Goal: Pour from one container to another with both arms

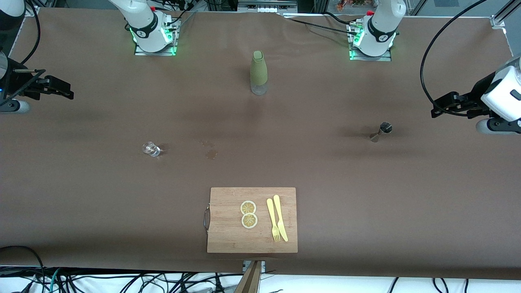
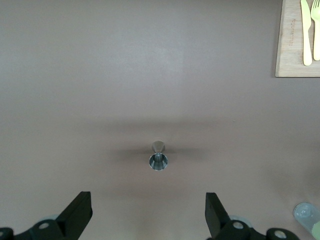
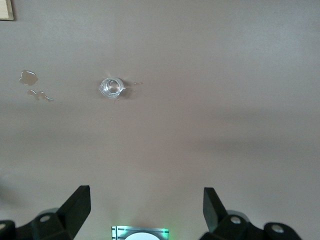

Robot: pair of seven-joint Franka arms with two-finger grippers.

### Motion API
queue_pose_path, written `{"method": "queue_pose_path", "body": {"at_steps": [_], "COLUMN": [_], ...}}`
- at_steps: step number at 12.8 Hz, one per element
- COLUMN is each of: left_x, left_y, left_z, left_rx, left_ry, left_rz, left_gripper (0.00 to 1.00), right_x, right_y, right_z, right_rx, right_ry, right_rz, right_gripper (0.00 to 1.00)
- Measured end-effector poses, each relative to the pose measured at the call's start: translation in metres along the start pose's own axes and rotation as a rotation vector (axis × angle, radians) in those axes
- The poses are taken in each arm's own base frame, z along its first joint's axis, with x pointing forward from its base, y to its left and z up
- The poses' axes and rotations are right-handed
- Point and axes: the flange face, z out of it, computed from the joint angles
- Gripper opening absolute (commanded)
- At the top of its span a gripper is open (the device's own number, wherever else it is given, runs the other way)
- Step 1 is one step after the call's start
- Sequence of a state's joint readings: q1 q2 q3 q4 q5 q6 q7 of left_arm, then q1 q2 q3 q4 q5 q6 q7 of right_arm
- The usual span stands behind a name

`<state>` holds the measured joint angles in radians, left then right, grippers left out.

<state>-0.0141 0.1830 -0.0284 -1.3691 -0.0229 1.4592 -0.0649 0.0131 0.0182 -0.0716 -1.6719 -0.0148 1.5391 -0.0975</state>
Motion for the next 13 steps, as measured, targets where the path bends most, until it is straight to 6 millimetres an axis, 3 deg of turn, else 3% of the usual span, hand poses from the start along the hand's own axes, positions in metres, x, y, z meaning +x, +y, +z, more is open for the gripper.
{"method": "queue_pose_path", "body": {"at_steps": [4,7,10,13], "left_x": [0.003,0.007,0.012,0.015], "left_y": [-0.024,-0.074,-0.130,-0.165], "left_z": [-0.001,0.010,0.035,0.073], "left_rx": [-0.002,0.001,-0.080,-0.262], "left_ry": [0.002,-0.022,-0.049,-0.030], "left_rz": [-0.041,0.011,0.198,0.418], "left_gripper": [1.00,1.00,1.00,1.00], "right_x": [0.000,0.001,0.000,0.006], "right_y": [0.000,0.000,0.014,0.043], "right_z": [0.001,0.003,0.005,0.022], "right_rx": [0.001,0.002,0.048,0.172], "right_ry": [-0.004,-0.012,-0.006,0.016], "right_rz": [-0.001,-0.067,-0.219,-0.388], "right_gripper": [1.00,1.00,1.00,1.00]}}
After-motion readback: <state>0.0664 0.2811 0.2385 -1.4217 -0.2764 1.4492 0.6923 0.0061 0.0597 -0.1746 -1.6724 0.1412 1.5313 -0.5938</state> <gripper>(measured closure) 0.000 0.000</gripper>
